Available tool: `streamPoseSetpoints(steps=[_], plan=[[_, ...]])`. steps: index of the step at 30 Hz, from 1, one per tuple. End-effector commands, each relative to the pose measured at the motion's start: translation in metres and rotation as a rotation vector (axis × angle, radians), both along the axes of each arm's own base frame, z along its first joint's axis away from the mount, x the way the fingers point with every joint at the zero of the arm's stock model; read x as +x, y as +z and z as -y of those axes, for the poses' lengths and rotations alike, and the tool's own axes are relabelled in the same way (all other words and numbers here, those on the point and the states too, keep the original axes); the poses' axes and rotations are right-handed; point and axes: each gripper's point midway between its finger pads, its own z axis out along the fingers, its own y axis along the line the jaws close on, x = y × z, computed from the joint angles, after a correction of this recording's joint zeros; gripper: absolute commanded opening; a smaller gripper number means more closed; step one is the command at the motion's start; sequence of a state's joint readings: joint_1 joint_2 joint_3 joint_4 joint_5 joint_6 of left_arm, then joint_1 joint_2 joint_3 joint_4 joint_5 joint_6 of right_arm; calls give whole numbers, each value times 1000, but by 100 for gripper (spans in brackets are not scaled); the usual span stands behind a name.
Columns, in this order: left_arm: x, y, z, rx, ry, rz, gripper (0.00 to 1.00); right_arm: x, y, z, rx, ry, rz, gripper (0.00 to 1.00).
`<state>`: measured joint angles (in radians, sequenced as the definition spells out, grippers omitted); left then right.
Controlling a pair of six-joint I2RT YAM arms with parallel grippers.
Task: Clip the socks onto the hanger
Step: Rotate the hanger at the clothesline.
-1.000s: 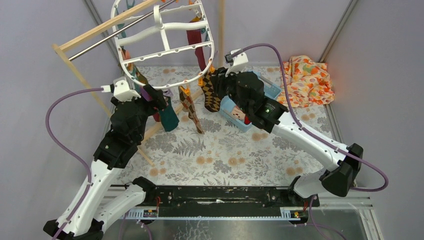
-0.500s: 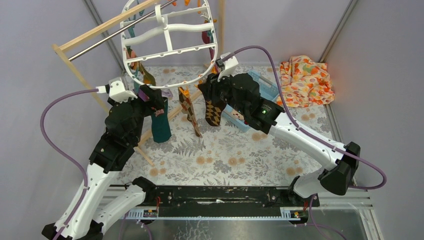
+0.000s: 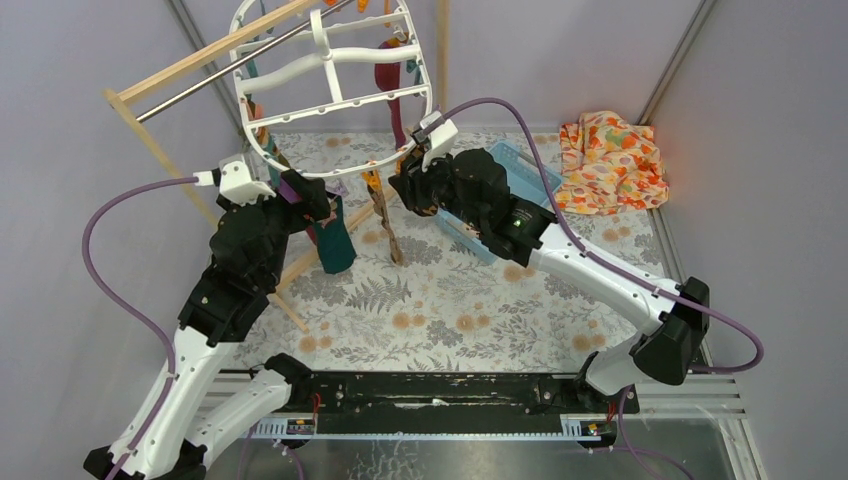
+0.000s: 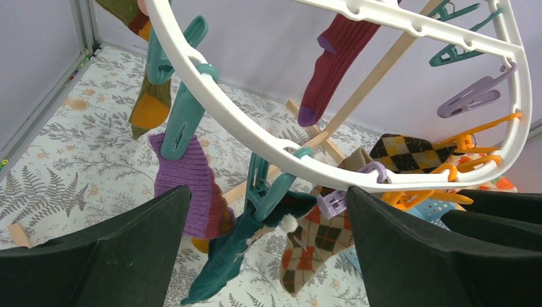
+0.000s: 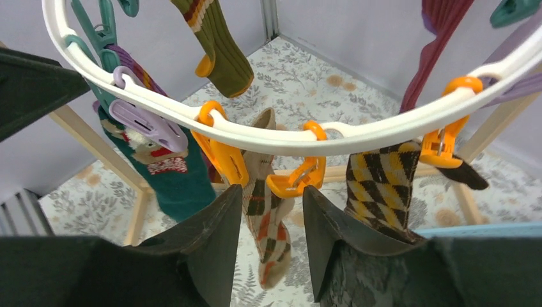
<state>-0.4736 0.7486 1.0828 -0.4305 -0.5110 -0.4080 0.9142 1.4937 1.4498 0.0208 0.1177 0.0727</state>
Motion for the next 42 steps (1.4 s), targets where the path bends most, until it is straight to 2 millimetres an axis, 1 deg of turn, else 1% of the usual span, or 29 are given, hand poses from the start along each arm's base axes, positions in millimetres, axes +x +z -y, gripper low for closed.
streamPoseSetpoints(steps=[1,5,7,9,12,16,19,22,24,29,31,33,34,37,39,42], plan=[[-5,18,-2,-14,-1,47,99,-5,46,9,-10,38,196,48],[-5,17,-1,-16,-6,45,99,-6,51,13,-19,51,215,48],[-5,17,-1,-19,-8,45,99,-1,47,11,-28,50,202,48],[-8,20,-2,-18,-9,50,99,7,41,4,-42,46,188,47],[-11,25,-6,-11,-1,59,99,12,36,-3,-54,50,178,39],[-16,29,-12,0,12,66,99,11,34,-8,-48,69,168,23],[-17,30,-13,-2,13,69,99,9,36,-7,-34,76,164,9],[-17,29,-10,-2,3,66,99,5,39,-7,-22,86,161,2],[-16,29,-7,-5,-13,66,99,2,43,-6,-13,93,163,0],[-16,33,7,1,-92,74,99,-2,51,-4,-2,103,160,0],[-19,37,19,3,-167,86,99,-5,54,-6,8,121,152,0],[-24,43,35,-1,-260,100,99,-9,62,-8,29,139,148,0],[-26,45,42,-4,-306,107,99,-11,59,-7,20,146,127,0],[-33,53,59,-21,-407,119,99,-16,65,-8,34,160,110,0],[-37,56,65,-29,-444,128,99,-16,68,-9,45,154,70,0],[-40,57,72,-32,-490,140,99,-17,72,-9,46,147,28,0]])
